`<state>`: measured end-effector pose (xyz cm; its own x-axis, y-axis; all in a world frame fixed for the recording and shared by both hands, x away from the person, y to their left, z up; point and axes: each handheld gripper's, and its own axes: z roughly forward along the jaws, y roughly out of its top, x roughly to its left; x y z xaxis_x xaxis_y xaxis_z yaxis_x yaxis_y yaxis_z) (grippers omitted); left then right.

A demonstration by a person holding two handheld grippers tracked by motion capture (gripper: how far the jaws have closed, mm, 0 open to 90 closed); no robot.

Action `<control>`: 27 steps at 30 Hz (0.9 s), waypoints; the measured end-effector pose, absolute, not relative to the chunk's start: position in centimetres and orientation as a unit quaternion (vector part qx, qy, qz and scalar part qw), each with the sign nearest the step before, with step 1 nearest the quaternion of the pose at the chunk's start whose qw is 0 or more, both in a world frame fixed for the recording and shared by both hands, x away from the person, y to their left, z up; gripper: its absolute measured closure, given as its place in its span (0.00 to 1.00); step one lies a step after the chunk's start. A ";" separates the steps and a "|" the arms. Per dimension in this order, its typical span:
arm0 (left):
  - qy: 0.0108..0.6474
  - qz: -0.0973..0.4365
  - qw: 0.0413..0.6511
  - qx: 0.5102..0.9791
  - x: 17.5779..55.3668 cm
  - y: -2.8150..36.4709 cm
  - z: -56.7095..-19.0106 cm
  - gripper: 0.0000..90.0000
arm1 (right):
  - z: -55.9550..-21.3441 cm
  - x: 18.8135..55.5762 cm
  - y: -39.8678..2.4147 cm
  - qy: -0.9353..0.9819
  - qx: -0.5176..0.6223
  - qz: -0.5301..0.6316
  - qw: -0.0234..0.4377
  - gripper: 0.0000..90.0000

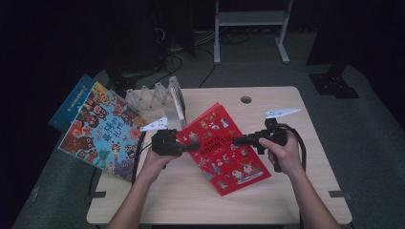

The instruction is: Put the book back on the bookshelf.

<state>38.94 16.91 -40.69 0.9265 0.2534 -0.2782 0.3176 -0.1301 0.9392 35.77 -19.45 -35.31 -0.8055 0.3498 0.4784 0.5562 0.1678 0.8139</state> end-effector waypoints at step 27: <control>0.123 -0.024 0.692 0.711 37.7 17.7 -35.0 0.78 | -35.8 35.4 -17.9 -0.803 -0.241 -0.539 0.089 0.88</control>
<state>37.69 17.73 -35.03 0.9686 0.1422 -0.2038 0.2075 -0.0112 0.9782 35.39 -17.90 -35.85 -0.8682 0.2906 0.4022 0.4823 0.3038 0.8216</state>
